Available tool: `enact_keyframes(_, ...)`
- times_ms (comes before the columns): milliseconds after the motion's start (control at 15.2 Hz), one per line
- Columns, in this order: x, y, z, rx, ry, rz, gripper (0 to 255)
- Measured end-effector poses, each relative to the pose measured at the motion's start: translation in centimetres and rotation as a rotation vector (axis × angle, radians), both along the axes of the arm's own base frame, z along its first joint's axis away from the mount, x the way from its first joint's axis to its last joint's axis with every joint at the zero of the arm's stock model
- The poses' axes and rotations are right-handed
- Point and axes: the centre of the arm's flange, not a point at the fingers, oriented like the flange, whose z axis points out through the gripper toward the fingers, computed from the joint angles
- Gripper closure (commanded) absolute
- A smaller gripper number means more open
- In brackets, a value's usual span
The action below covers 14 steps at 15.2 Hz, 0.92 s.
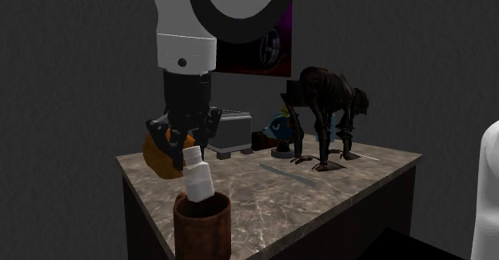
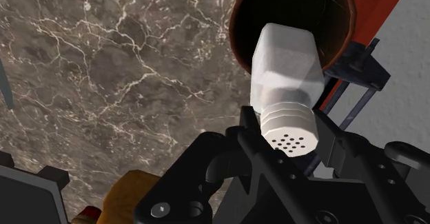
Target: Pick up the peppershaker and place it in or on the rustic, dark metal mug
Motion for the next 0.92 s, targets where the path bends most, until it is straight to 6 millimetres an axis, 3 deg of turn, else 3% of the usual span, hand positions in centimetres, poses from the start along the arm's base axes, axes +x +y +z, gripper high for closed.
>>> enact_keyframes(396, -0.01, -0.01, -0.20, 0.000, 0.000, 0.000, 255)
enact_keyframes(462, -0.01, -0.01, -0.20, 0.000, 0.000, 0.000, 0)
enact_keyframes(924, -0.05, 0.05, 0.38, 0.000, -0.001, 0.000, 0)
